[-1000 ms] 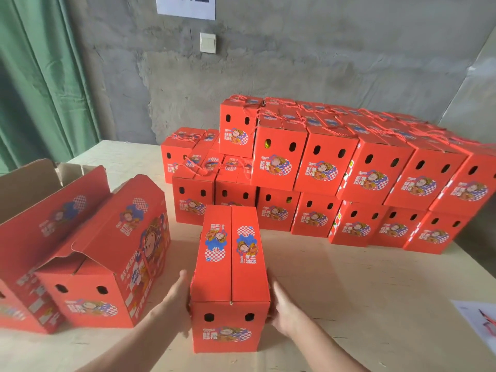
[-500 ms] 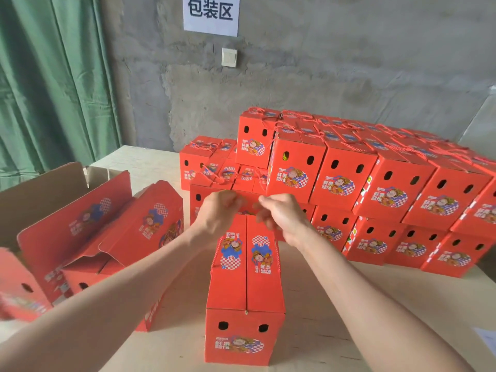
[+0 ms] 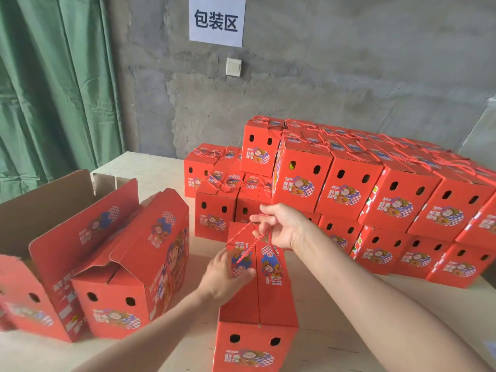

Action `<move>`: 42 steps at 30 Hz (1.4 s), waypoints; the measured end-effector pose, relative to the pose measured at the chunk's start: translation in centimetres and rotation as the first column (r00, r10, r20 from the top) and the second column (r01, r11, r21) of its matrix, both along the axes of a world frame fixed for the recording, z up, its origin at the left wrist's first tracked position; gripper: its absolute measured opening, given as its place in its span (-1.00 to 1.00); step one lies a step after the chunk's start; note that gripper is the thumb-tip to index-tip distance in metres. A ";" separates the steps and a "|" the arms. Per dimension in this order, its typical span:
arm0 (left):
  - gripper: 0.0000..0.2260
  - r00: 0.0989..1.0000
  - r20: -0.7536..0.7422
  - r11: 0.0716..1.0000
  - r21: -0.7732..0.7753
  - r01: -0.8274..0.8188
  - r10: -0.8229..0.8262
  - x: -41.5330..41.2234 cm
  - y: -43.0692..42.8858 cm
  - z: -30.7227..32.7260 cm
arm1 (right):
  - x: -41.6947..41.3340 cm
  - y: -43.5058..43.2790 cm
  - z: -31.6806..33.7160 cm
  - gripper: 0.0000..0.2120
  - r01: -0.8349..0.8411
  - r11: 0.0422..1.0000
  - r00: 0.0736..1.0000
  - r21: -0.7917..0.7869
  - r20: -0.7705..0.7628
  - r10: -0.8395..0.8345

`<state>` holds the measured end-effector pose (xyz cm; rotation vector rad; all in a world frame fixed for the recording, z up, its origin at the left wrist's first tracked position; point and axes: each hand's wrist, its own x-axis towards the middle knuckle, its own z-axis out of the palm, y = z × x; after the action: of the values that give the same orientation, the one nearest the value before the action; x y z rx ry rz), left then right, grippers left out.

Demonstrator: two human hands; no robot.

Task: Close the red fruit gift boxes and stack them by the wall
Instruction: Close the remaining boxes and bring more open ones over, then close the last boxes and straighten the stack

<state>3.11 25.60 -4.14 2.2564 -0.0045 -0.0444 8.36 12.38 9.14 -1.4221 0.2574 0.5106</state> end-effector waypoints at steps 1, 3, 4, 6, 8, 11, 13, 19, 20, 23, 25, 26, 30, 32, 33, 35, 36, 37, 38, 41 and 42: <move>-0.25 0.999 -0.039 1.000 0.023 0.011 -0.010 -0.1 -0.3 -0.9 | 0.1 0.3 0.2 -0.78 0.007 1.000 1.000 0.003 0.002 -0.007; -0.16 1.000 -0.019 1.000 0.026 -0.004 0.004 -0.1 -0.7 -1.8 | 0.1 0.7 1.1 -0.79 -0.010 1.000 1.000 -0.012 0.015 0.010; -0.14 1.000 -0.006 1.000 0.018 -0.018 0.018 0.1 -0.6 -1.9 | 0.1 0.8 1.6 -0.79 -0.030 0.999 0.999 -0.040 0.027 0.031; -0.11 0.999 -0.011 0.999 0.009 -0.037 0.037 0.5 -0.1 -1.8 | -0.1 1.1 2.3 -0.79 -0.082 0.990 0.994 -0.114 0.066 0.089; -0.09 0.999 0.013 1.000 0.004 -0.029 0.029 0.6 0.6 -1.8 | -0.4 1.5 2.4 -0.80 -0.108 0.981 0.983 -0.164 0.128 0.130; -0.09 0.998 0.054 1.000 -0.008 -0.013 0.013 0.5 1.3 -1.7 | -0.5 2.1 2.4 -0.80 -0.085 0.981 0.968 -0.173 0.221 0.123; -0.09 0.997 0.074 0.999 -0.025 -0.021 0.022 0.6 1.5 -1.4 | -0.2 2.2 2.8 -0.81 -0.056 0.988 0.966 -0.143 0.243 0.089; -0.12 0.992 0.118 0.998 -0.035 -0.044 0.048 1.9 1.9 -0.1 | 1.3 2.6 3.7 -0.80 -0.020 0.995 0.950 -0.100 0.308 0.050; -0.12 0.991 0.122 0.998 -0.022 -0.052 0.054 2.1 1.9 -0.1 | 1.5 2.8 3.8 -0.79 -0.020 0.992 0.941 -0.123 0.332 0.060; -0.14 0.993 0.097 0.998 0.013 -0.064 0.063 2.0 2.2 -0.4 | 2.0 3.3 2.9 -0.80 -0.037 0.982 0.927 -0.186 0.360 0.103; -0.19 0.996 0.061 0.997 0.043 -0.064 0.061 1.8 2.3 -1.1 | 2.2 3.4 1.5 -0.81 -0.056 0.972 0.926 -0.230 0.352 0.137; -0.24 0.997 0.038 0.996 0.053 -0.067 0.065 1.7 2.4 -1.5 | 2.3 3.3 0.8 -0.82 -0.053 0.971 0.927 -0.233 0.350 0.134; -0.39 0.995 0.020 0.996 -0.013 -0.093 0.093 1.2 2.2 -2.4 | 2.0 1.8 -1.1 -0.84 0.003 0.982 0.901 -0.186 0.426 0.078; -0.37 0.994 0.068 0.995 -0.057 -0.086 0.090 0.4 1.9 -2.9 | 0.8 1.0 -2.6 -0.84 -0.089 0.973 0.876 -0.215 0.449 0.179; -0.32 0.991 0.111 0.995 -0.074 -0.070 0.078 -0.1 1.8 -3.2 | 0.0 0.9 -3.2 -0.85 -0.174 0.962 0.872 -0.212 0.421 0.250; -0.23 0.978 0.208 0.998 -0.068 -0.002 0.016 -1.5 1.6 -3.9 | -0.7 0.8 -3.1 -0.89 -0.276 0.940 0.874 -0.202 0.353 0.333; -0.23 0.968 0.249 0.997 -0.060 0.045 -0.029 -2.2 1.6 -4.4 | -0.3 1.0 -2.3 -0.87 -0.237 0.946 0.891 -0.220 0.339 0.302; -0.29 0.960 0.272 0.994 -0.054 0.092 -0.074 -2.7 1.6 -4.8 | 0.2 1.2 -1.3 -0.85 -0.155 0.955 0.912 -0.253 0.335 0.237; -0.39 0.956 0.272 0.991 -0.041 0.128 -0.113 -3.1 1.7 -5.2 | 0.8 1.4 -0.5 -0.84 -0.081 0.953 0.925 -0.293 0.335 0.182; -0.60 0.954 0.267 0.991 0.006 0.137 -0.133 -3.3 2.2 -5.4 | 1.4 2.6 1.1 -0.81 -0.028 0.920 0.936 -0.390 0.314 0.161; -0.59 0.957 0.262 0.992 0.020 0.125 -0.126 -3.2 2.3 -5.0 | 1.4 3.2 1.3 -0.80 -0.027 0.909 0.936 -0.415 0.308 0.169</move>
<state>-0.06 27.91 -9.13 2.2467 -0.2904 0.1881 9.79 15.59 10.45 -1.9109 0.0093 0.2936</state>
